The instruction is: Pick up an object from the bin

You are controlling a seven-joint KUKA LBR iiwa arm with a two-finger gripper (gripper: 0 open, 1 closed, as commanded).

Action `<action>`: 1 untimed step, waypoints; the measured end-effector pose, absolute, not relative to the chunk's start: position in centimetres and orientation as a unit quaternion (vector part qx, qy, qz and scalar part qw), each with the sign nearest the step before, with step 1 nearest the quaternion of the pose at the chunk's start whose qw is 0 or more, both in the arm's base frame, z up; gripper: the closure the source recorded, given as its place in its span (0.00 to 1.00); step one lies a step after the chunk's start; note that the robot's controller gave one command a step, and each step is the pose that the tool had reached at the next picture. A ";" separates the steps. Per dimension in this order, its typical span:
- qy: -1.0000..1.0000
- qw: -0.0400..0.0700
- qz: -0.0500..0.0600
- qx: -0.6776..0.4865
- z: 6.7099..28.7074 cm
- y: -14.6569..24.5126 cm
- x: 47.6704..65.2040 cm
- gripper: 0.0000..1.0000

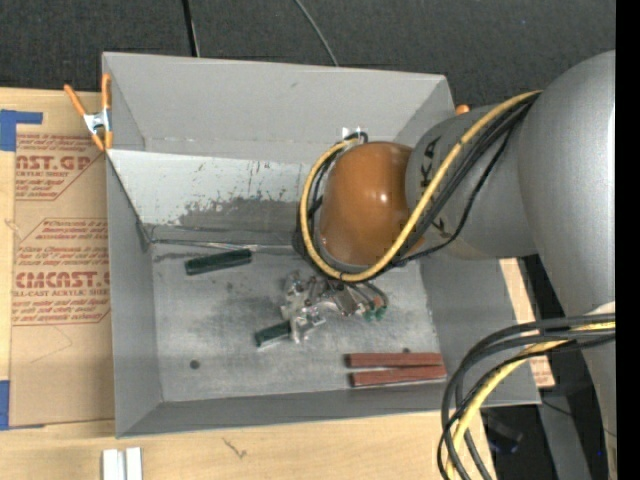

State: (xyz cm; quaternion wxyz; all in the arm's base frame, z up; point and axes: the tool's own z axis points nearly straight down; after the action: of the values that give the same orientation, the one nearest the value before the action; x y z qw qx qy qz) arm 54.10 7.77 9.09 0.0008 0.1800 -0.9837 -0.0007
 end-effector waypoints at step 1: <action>-0.990 -0.006 0.000 0.143 12.6 9.2 52.4 1.00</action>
Offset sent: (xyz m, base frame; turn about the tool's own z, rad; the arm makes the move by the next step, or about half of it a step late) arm -0.0066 0.0254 0.1761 -0.0477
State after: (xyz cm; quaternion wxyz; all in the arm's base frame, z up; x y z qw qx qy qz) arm 52.42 9.22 12.61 -0.0055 0.1428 -0.9897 -0.0004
